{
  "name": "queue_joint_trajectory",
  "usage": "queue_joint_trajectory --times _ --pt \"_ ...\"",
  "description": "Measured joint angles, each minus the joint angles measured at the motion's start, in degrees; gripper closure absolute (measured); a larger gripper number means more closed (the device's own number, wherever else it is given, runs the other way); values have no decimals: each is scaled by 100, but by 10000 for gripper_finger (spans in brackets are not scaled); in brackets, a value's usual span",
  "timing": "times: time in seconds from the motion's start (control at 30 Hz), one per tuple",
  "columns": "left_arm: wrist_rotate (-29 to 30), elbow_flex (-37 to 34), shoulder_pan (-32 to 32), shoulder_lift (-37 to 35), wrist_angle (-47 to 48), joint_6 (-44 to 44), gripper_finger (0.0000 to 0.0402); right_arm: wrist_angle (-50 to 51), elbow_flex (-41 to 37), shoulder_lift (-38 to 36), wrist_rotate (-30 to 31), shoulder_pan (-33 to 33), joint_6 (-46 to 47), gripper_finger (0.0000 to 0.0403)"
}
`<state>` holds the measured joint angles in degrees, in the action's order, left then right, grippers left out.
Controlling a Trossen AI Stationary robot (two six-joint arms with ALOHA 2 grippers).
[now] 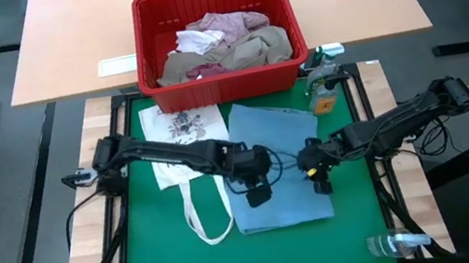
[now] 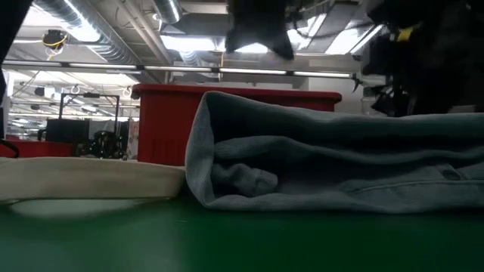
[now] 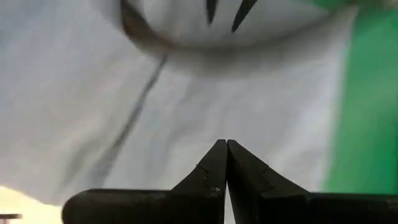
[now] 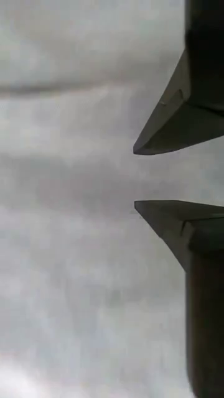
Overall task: Fold laundry
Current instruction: Fold the light blue pants
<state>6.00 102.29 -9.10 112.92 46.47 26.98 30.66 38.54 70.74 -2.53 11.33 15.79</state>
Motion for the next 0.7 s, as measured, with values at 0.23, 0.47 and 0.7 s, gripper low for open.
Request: queue_joint_trajectory --times 0.23,0.47,0.7 --pt "112 3 -683 -31 -361 598 398 -276 53 -11 -568 289 -162 274" --pt "681 -3 -1336 148 -311 608 398 -725 53 -11 -474 1377 211 274" --pt "1326 -3 -1659 506 7 674 398 -1060 55 166 798 2036 692 274"
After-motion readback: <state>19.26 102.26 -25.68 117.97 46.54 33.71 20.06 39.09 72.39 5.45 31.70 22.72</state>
